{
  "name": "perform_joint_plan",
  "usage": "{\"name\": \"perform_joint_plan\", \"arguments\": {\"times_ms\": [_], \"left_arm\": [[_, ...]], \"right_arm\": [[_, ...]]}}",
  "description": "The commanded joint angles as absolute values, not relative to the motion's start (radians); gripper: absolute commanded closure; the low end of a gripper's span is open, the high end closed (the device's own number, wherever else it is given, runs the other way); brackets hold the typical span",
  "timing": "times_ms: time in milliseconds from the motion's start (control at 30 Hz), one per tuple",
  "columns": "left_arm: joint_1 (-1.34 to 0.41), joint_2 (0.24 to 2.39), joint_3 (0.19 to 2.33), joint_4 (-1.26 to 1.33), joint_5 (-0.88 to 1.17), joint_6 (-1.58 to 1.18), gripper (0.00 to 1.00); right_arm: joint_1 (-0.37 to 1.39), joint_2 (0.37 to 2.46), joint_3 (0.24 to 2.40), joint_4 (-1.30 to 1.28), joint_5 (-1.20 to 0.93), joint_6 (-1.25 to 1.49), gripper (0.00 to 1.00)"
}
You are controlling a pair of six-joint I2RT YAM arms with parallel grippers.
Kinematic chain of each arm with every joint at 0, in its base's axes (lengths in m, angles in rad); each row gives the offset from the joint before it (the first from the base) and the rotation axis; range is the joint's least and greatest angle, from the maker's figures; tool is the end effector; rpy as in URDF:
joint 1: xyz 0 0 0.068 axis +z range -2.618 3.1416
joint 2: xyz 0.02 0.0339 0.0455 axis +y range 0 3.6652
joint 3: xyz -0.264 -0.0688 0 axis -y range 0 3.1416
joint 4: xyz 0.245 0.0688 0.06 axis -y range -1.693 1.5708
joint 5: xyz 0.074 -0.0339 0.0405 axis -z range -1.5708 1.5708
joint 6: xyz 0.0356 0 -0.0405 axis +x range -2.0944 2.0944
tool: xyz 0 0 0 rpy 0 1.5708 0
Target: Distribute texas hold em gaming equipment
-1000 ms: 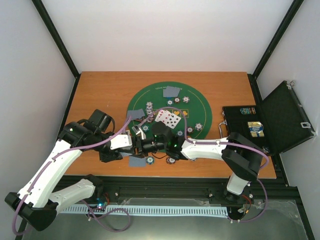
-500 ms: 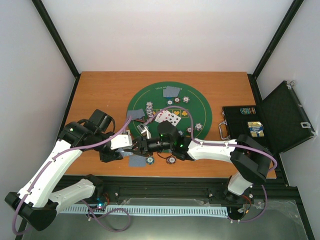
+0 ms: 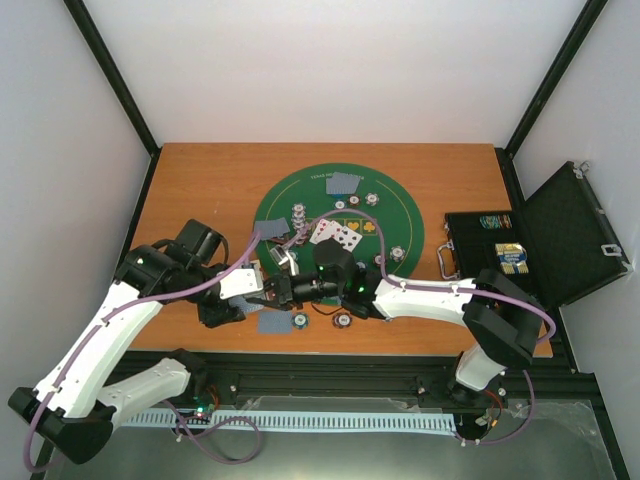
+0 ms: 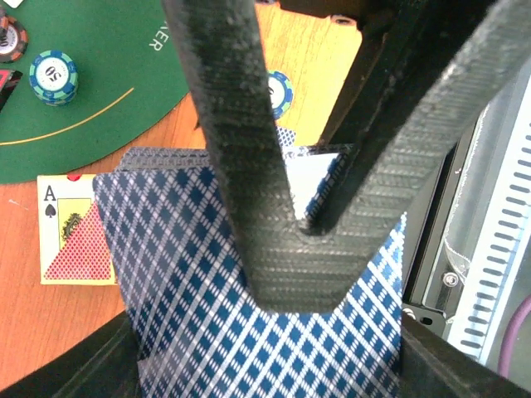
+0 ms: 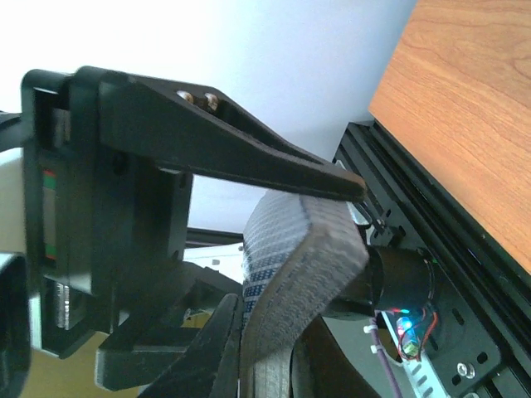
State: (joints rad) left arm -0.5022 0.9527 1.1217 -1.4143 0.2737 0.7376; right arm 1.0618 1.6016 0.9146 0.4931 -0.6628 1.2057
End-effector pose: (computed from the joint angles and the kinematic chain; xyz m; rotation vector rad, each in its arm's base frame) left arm 0.1120 -0.0725 0.3264 1.6600 2.2179 -0.3254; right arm 0.1542 0.3213 0.2487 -0.4748 2.2960 2.0101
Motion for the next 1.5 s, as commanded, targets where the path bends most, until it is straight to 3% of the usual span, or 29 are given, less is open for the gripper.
{"name": "perform_joint_plan", "arguments": {"times_ms": [0,300,500,767,1033,1233,1467], "left_arm": [[-0.503,0.933,1.15,-1.432,0.33,0.731,0.32],[-0.503,0.954,1.085,-1.442,0.376,0.753,0.07],[-0.503,0.942,1.08,-1.477,0.396,0.773,0.06],[-0.503,0.925,1.072,-1.451,0.344,0.784,0.16],[-0.503,0.926,1.035,-1.461,0.356,0.803,0.11],[-0.503,0.914,1.022,-1.427,0.324,0.804,0.16],[-0.503,0.91,0.971,-1.42,0.328,0.811,0.1]], "right_arm": [[1.065,1.612,0.88,0.449,-0.616,1.206,0.97],[1.094,1.621,0.895,0.521,-0.642,1.219,0.97],[1.096,1.64,0.898,0.545,-0.643,1.227,0.97],[1.097,1.682,0.906,0.551,-0.641,1.242,0.97],[1.098,1.706,0.908,0.599,-0.654,1.269,0.97],[1.098,1.713,0.894,0.613,-0.649,1.279,0.97],[1.105,1.716,0.924,0.63,-0.661,1.285,0.97]]}}
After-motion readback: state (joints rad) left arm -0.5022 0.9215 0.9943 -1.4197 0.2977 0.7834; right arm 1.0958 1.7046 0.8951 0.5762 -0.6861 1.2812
